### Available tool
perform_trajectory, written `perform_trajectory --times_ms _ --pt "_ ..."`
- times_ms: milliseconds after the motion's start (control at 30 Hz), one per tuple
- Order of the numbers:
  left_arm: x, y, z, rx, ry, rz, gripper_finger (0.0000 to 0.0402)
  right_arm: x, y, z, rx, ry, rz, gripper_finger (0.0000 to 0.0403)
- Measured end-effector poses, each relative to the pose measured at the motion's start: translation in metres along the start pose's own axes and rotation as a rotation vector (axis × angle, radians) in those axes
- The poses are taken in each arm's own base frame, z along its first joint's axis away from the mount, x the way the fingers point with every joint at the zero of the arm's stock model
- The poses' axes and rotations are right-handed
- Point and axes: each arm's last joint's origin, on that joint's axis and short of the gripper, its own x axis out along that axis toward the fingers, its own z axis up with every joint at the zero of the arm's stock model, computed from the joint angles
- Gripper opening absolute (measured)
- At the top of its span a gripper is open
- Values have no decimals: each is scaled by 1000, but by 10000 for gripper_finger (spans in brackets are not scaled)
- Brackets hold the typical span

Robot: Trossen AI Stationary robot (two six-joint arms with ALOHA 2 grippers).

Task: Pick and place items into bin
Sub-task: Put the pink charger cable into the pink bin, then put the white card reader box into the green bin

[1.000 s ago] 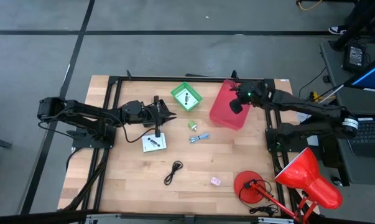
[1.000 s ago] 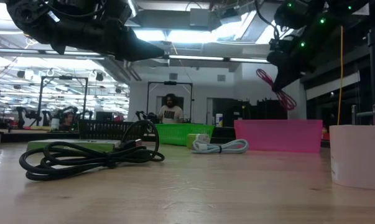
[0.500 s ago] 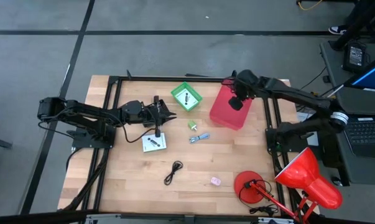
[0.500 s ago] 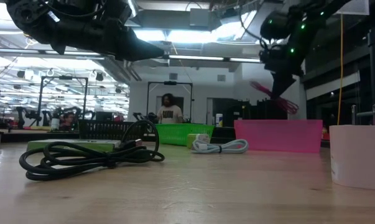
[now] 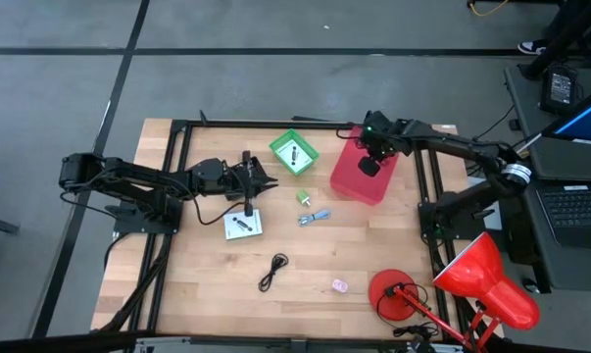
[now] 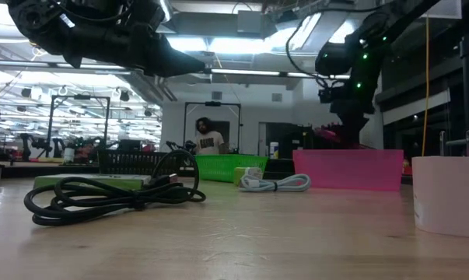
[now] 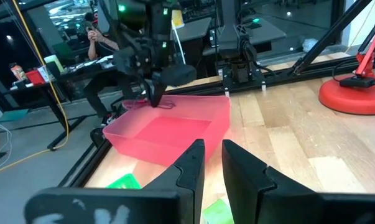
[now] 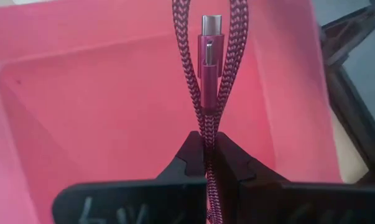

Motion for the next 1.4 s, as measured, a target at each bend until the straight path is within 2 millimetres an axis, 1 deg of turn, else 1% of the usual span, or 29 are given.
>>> perform_trajectory --times_ms 100,200,333,467,667,967,1067,1133,1200,1400 --pt "0 0 0 0 0 0 49 10 0 1 -7 34 -14 0" --pt "0 0 0 -1 0 0 48 18 -3 1 2 68 -46 0" --pt "0 0 0 -1 0 -1 47 24 -8 1 24 81 -52 0" --pt "0 0 0 -3 0 -1 47 25 -12 2 39 68 -63 13" --pt "0 0 0 -3 0 -1 47 25 -15 3 66 64 -146 43" --pt "0 0 0 -26 0 -1 47 25 -15 3 72 68 -144 90" --pt "0 0 0 -26 0 -1 47 25 -12 3 121 58 -92 94" --pt "0 0 0 -26 0 -1 47 22 -10 6 173 44 -32 90" --pt "0 0 0 -24 0 -1 47 18 -6 12 185 23 2 78" --pt "0 0 0 -18 0 -1 47 -5 8 31 126 -28 28 9"
